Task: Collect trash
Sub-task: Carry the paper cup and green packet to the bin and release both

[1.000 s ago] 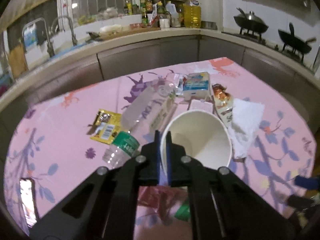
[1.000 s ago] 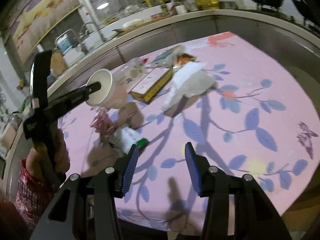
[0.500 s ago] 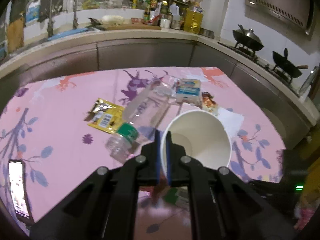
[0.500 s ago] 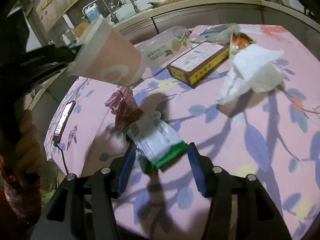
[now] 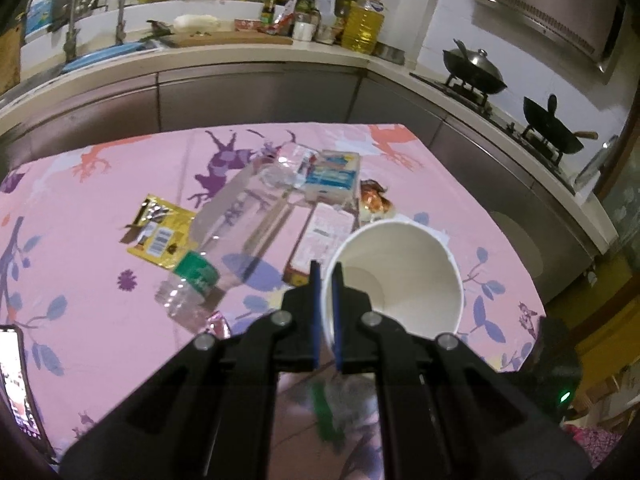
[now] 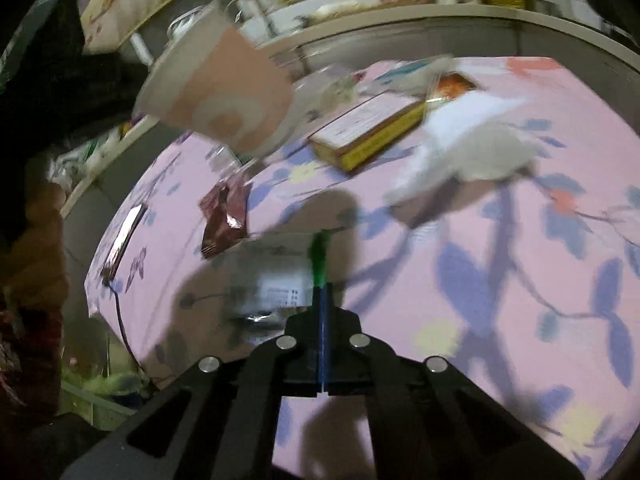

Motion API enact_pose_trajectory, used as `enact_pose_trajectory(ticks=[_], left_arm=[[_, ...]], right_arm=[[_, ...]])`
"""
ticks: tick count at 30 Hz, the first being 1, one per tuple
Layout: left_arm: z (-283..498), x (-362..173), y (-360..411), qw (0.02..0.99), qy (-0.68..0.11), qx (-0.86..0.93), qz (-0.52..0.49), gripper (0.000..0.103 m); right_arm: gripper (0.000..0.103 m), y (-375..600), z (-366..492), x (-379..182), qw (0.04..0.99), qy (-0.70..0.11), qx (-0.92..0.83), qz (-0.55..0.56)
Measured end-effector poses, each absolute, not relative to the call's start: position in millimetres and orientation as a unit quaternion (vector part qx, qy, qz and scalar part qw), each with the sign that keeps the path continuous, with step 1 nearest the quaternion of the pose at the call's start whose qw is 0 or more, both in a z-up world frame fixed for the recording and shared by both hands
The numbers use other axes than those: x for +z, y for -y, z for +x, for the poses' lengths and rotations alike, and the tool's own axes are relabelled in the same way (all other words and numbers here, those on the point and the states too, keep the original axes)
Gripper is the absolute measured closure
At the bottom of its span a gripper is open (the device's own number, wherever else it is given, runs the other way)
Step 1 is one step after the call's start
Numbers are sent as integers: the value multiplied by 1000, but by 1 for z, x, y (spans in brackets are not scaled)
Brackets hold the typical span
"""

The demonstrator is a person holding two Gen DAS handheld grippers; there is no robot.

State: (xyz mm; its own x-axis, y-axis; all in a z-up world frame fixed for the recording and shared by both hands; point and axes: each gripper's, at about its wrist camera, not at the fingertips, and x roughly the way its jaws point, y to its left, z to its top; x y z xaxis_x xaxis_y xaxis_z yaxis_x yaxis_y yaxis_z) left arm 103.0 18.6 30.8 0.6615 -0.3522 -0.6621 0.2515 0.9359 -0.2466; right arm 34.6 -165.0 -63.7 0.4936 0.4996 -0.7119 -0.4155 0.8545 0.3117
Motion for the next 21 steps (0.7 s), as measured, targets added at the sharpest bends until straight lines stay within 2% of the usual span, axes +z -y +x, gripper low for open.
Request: enact_pose_trajectory(ticks=[13, 21], left_arm=[[109, 38, 46, 898, -387, -206, -28, 98], [133, 45, 132, 882, -390, -263, 27, 98]], right_arm=[[103, 280, 32, -33, 906, -356, 172, 150], [103, 342, 54, -16, 927, -306, 128, 178]])
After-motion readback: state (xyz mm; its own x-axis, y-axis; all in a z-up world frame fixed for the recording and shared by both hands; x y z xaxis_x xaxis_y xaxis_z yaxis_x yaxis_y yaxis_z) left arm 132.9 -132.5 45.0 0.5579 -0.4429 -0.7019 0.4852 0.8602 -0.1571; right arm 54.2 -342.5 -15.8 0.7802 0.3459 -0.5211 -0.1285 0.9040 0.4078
